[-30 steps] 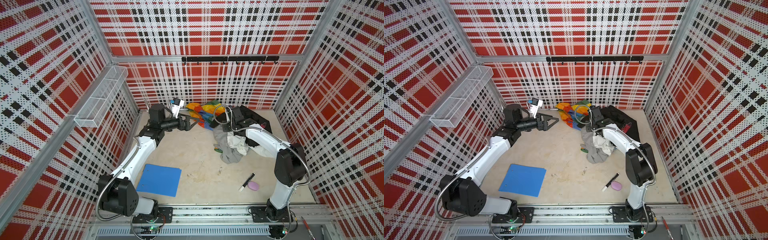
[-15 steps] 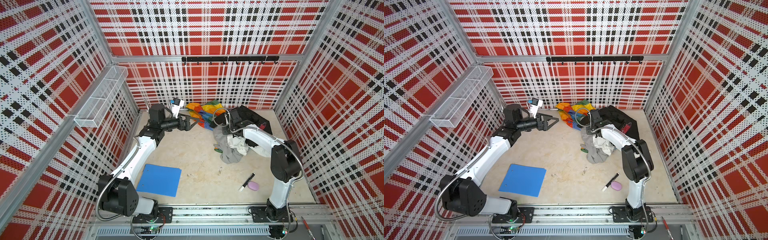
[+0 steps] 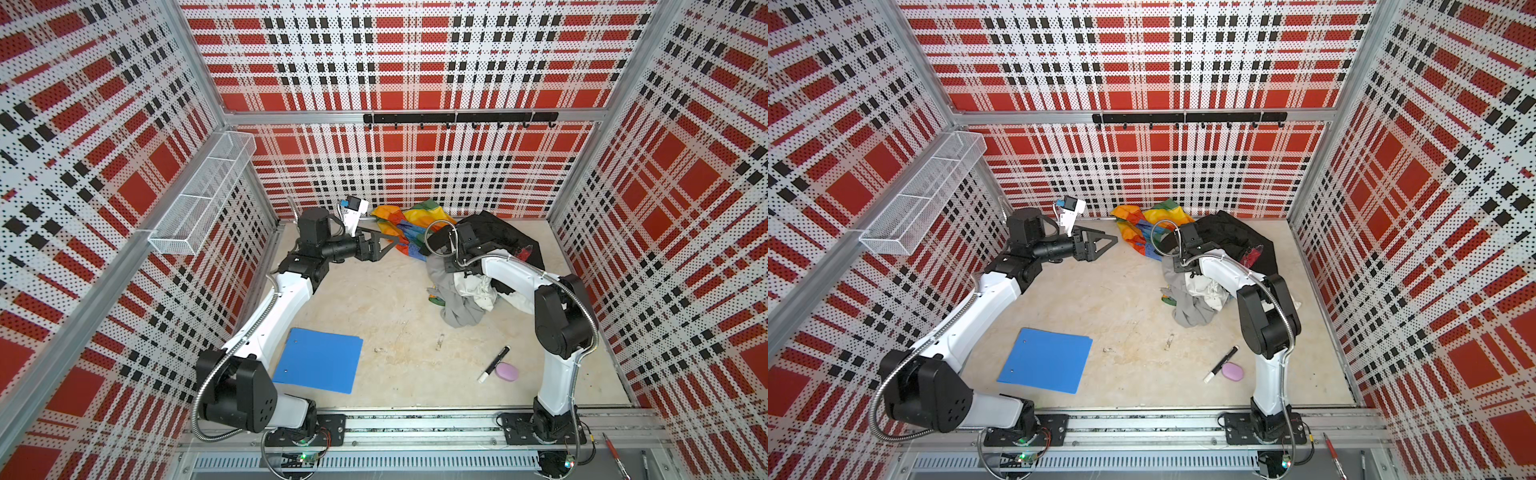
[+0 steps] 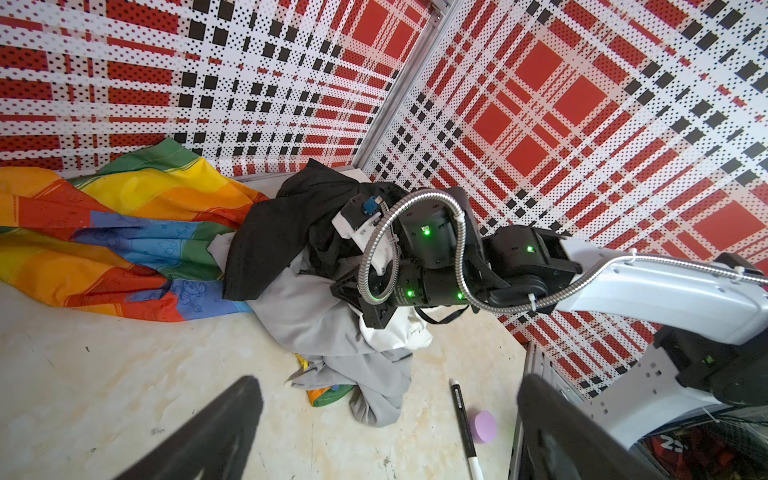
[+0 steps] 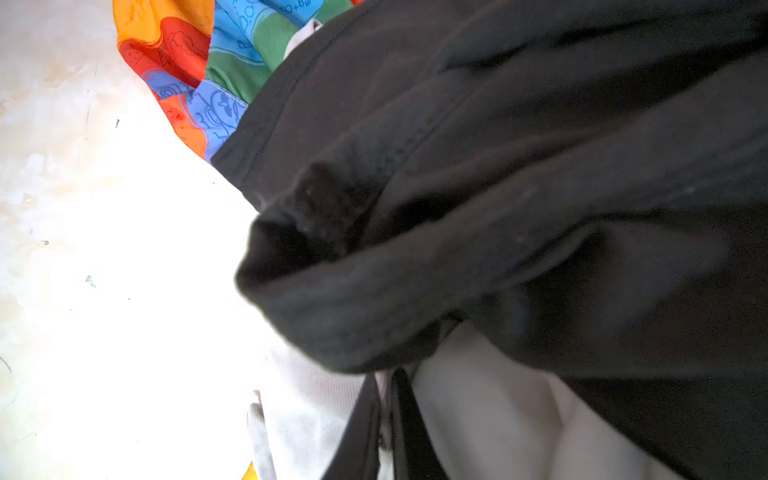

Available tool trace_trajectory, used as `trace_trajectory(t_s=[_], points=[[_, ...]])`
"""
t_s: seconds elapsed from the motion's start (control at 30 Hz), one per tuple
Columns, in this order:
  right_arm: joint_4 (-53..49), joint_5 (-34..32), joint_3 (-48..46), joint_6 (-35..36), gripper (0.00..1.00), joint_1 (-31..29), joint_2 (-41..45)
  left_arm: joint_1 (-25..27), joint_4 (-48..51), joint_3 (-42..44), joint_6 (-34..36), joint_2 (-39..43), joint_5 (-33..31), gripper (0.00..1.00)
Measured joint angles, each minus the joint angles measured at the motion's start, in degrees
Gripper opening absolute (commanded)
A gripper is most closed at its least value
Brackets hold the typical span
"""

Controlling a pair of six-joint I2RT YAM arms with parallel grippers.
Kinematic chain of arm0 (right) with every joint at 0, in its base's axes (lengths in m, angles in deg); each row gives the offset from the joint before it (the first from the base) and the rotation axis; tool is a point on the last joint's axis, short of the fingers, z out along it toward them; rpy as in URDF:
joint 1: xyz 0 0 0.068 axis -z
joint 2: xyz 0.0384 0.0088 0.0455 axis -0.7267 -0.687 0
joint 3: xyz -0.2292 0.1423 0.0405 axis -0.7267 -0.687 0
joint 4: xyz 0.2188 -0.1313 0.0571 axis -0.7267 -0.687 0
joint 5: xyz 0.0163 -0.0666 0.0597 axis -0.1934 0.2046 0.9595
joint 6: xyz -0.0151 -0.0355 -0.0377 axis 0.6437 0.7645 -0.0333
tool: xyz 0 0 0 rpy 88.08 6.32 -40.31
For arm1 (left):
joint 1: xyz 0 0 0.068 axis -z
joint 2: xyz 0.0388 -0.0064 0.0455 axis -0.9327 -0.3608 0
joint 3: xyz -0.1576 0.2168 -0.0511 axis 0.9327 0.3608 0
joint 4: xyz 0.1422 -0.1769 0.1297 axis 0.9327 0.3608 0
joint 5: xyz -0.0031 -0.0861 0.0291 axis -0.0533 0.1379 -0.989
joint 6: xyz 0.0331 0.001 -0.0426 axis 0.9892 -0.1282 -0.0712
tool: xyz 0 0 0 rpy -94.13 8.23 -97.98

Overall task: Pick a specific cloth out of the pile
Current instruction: 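Reach the right gripper into the pile and grasp the light grey cloth, then lift the light grey cloth high out of the pile with the right gripper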

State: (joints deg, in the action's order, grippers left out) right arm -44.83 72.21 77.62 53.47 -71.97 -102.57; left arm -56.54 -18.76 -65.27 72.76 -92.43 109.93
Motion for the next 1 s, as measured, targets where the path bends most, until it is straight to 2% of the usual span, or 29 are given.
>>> trace_trajectory(t_s=[0.23,0.63,1.0], points=[[-1.29,-1.2,2.16,1.55,0.04,0.0,6.1,0.0,-0.02,0.0,0.0,0.0,0.17,0.99],[-3.41,-1.46,14.21,2.38,0.04,-0.33,15.21,0.0,-0.07,0.0,-0.13,0.0,0.37,0.99],[4.22,-0.63,20.92,1.27,0.04,-0.33,19.56,0.0,-0.11,0.0,-0.26,0.0,0.39,0.99]])
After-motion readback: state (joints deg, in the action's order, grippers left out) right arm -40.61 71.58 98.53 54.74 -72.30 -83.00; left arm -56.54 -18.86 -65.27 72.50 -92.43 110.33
